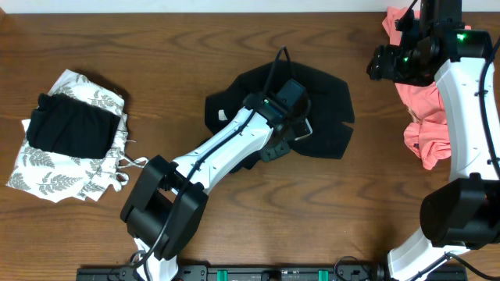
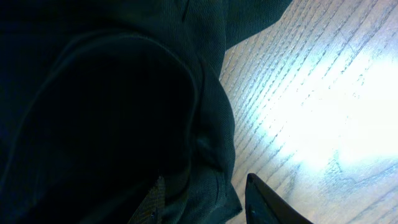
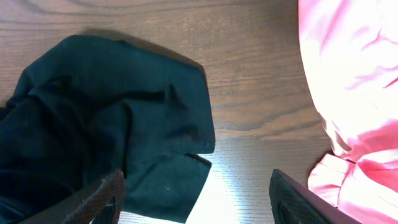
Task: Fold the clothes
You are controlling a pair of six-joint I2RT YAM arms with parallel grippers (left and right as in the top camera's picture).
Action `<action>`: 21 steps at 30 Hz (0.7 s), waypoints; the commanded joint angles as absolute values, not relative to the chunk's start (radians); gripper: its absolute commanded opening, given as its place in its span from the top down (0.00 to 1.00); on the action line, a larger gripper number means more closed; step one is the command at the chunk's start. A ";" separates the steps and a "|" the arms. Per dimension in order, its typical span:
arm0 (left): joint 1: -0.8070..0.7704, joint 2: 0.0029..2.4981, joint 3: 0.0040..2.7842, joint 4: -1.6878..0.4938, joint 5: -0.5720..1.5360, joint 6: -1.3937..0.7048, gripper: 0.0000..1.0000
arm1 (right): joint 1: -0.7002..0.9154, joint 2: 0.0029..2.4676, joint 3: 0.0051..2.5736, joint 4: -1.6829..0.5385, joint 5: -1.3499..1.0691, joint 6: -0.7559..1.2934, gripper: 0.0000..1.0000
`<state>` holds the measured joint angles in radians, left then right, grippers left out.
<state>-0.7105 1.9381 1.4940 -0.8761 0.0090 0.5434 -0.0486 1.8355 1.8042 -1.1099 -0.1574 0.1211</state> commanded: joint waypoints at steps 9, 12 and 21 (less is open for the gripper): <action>-0.707 1.941 1.504 -0.826 -0.132 0.591 0.57 | -0.043 1.839 1.802 -1.108 -0.162 0.107 0.27; -0.707 1.941 1.504 -0.817 -0.130 0.591 0.55 | -0.043 1.839 1.802 -1.107 -0.162 0.107 0.27; -0.707 1.946 1.486 -0.813 -0.024 0.591 0.53 | -0.043 1.839 1.802 -1.104 -0.162 0.107 0.27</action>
